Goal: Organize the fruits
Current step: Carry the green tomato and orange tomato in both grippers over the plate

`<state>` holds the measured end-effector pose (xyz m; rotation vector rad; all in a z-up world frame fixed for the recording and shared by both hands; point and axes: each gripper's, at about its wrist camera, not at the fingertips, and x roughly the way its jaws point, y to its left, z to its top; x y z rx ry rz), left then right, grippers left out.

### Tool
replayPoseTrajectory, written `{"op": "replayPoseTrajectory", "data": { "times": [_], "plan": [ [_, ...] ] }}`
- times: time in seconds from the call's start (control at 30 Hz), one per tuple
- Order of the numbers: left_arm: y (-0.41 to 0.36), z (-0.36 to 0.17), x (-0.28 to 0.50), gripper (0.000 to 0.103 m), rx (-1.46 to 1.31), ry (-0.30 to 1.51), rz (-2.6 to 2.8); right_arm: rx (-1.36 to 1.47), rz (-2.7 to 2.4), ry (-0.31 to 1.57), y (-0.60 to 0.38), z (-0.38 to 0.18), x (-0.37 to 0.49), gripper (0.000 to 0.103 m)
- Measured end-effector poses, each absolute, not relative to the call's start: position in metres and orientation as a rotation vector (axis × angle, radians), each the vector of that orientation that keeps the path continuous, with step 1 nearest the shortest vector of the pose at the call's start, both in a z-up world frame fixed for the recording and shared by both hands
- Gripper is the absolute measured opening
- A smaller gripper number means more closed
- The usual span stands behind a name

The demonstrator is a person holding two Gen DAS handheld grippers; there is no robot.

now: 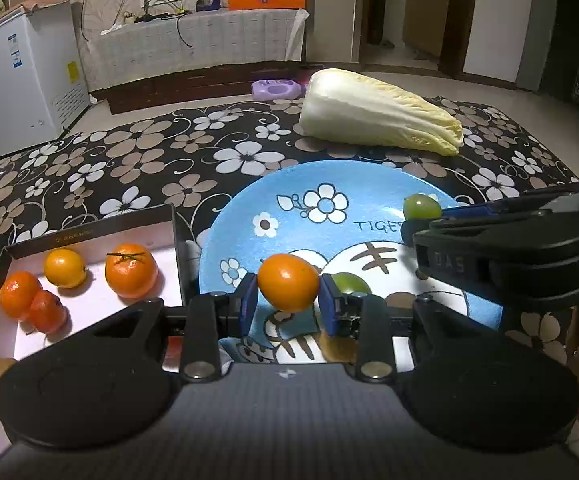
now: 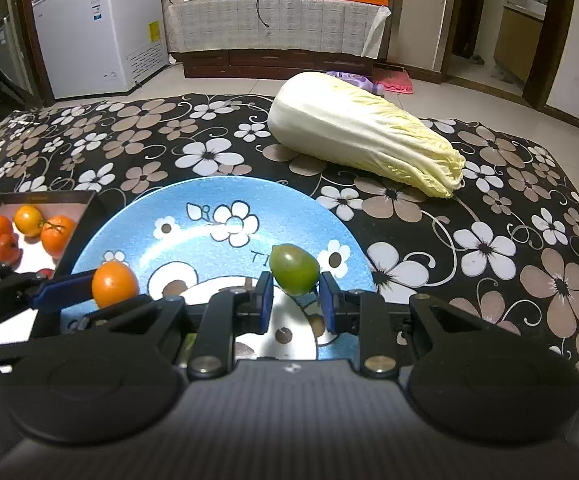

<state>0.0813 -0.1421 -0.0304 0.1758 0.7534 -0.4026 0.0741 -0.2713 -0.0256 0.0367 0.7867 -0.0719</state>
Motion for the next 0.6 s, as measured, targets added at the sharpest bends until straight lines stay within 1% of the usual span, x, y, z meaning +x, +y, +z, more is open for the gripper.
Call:
{"op": "replayPoseTrajectory", "data": {
  "times": [0.6],
  "plan": [
    [-0.1412,-0.0273,0.0757,0.039,0.182,0.733,-0.432,0.031,-0.071,0.789,-0.2699,-0.0271,0.0752,0.029]
  ]
}}
